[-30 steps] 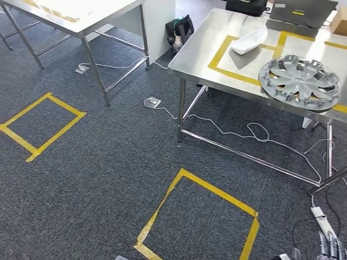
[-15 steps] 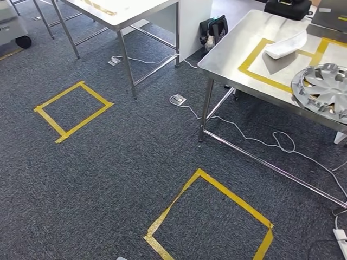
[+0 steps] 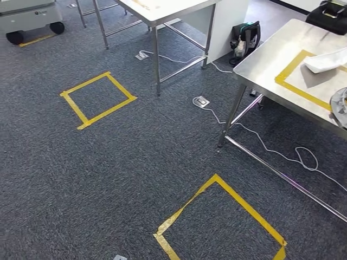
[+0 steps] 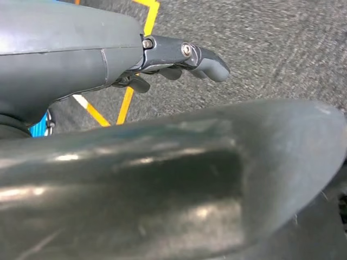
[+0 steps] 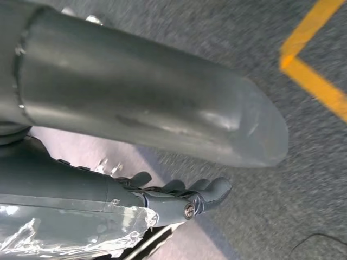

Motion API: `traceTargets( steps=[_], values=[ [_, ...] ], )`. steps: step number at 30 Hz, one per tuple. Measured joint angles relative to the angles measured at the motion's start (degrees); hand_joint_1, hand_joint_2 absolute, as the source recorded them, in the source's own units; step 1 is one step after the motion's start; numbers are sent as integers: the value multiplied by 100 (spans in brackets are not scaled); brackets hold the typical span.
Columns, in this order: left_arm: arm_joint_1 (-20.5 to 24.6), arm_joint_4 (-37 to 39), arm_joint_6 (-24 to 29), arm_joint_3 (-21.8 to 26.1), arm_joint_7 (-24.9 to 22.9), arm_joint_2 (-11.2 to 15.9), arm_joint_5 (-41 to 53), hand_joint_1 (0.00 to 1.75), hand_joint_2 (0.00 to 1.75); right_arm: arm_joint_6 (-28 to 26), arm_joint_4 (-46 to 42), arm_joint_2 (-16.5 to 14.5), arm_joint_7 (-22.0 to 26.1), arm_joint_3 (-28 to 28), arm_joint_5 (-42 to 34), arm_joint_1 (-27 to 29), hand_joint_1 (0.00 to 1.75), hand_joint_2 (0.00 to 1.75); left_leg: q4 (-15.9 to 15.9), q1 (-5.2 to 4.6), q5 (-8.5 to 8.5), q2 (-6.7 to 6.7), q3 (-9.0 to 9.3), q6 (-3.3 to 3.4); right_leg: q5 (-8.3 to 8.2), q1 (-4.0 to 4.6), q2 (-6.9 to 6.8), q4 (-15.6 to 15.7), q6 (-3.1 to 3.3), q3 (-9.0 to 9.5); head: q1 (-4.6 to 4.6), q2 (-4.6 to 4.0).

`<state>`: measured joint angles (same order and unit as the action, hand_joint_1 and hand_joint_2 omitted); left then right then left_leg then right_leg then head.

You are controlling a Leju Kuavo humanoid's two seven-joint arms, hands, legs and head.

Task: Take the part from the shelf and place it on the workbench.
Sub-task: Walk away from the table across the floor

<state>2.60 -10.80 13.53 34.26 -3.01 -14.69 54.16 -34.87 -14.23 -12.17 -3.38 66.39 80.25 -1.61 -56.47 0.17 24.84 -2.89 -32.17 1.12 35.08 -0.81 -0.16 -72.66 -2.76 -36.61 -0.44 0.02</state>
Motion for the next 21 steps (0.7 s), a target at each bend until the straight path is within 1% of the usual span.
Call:
traceTargets(
  steps=[1,2,3,5,6,7,8,9,10,11,12,13,14,15,16,17,18,19,21],
  values=[
    [0,0,0,3,4,0,0,0,0,-1,1,0,32,14,-29,-4,0,0,0,-1,-1,-13,1,0,-40,2,3,63,5,27,-1,0],
    [1,0,5,8,35,-3,-1,0,0,13,8,0,166,78,-113,-21,0,0,0,0,-4,-66,4,-4,-220,10,106,428,35,191,-1,0],
    [2,0,14,19,74,-5,-1,0,0,33,19,0,322,169,-207,-48,0,0,-5,-4,-10,-147,-1,-27,-397,25,193,815,56,357,-3,0],
    [-6,0,31,51,152,-11,-2,0,0,78,42,0,601,362,-368,-118,0,0,-2,5,-37,-322,-17,-102,-717,64,344,1519,107,678,-5,0],
    [-11,0,35,65,163,-10,-2,0,0,87,50,-2,627,411,-385,-142,0,0,-9,7,-44,-359,-33,-143,-741,64,294,1566,121,701,-7,0],
    [-16,0,37,75,166,-9,-2,0,0,90,54,-3,635,434,-390,-154,0,0,-47,8,-12,-291,-60,-171,-766,60,243,1590,149,722,-10,0],
    [-16,0,38,81,168,-8,-2,0,0,90,58,-5,641,453,-393,-156,0,0,-174,1,78,-179,-128,-195,-791,51,181,1617,180,736,-24,0],
    [-12,0,40,87,169,-6,-2,0,0,91,61,-7,647,468,-394,-152,0,0,-425,-6,234,-37,-253,-215,-808,42,111,1640,205,739,-35,0],
    [-8,0,40,92,169,-5,-2,0,0,91,63,-7,653,482,-394,-145,0,0,-786,-11,432,100,-432,-237,-809,46,40,1645,220,735,-47,0],
    [-6,0,40,98,170,-4,-2,0,0,92,66,-7,654,498,-394,-139,0,0,-1185,-7,614,164,-629,-258,-806,48,-33,1645,230,729,-55,0],
    [-8,0,40,102,170,-2,-2,0,0,92,70,-7,655,512,-395,-137,0,0,-1507,0,725,192,-786,-276,-802,48,-106,1645,233,724,-55,0],
    [-13,0,40,106,170,1,-2,0,0,94,75,-7,657,523,-395,-138,0,0,-1653,8,730,207,-857,-290,-798,46,-176,1644,233,721,-56,0],
    [-19,0,40,109,170,4,-2,0,0,95,80,-7,660,530,-396,-142,0,0,-1557,18,619,225,-805,-300,-792,42,-244,1644,226,726,-56,0],
    [-22,0,41,111,170,7,-2,0,0,98,87,-7,666,534,-396,-146,0,0,-1248,27,430,275,-639,-309,-782,35,-307,1643,211,738,-56,0],
    [-23,0,42,112,170,7,-2,0,0,107,92,-7,671,534,-394,-149,0,0,-837,34,232,401,-415,-318,-767,37,-362,1640,187,755,-58,0],
    [-15,0,42,112,169,4,-1,0,0,121,96,-6,671,534,-388,-150,0,0,-449,32,95,531,-209,-310,-738,50,-412,1623,153,751,-69,0],
    [-6,0,42,113,168,1,-1,0,0,140,99,-5,660,534,-368,-151,0,0,-184,28,27,628,-72,-283,-711,71,-456,1612,122,751,-60,0],
    [1,0,42,114,164,-2,-1,0,0,161,100,-5,638,534,-338,-154,0,0,-58,19,21,683,-13,-248,-687,92,-502,1607,95,751,-48,0],
    [2,0,44,118,156,-3,-5,0,0,201,106,-5,563,534,-259,-171,0,0,-24,5,35,575,-19,-150,-662,97,-603,1624,50,795,-14,0]
  ],
)
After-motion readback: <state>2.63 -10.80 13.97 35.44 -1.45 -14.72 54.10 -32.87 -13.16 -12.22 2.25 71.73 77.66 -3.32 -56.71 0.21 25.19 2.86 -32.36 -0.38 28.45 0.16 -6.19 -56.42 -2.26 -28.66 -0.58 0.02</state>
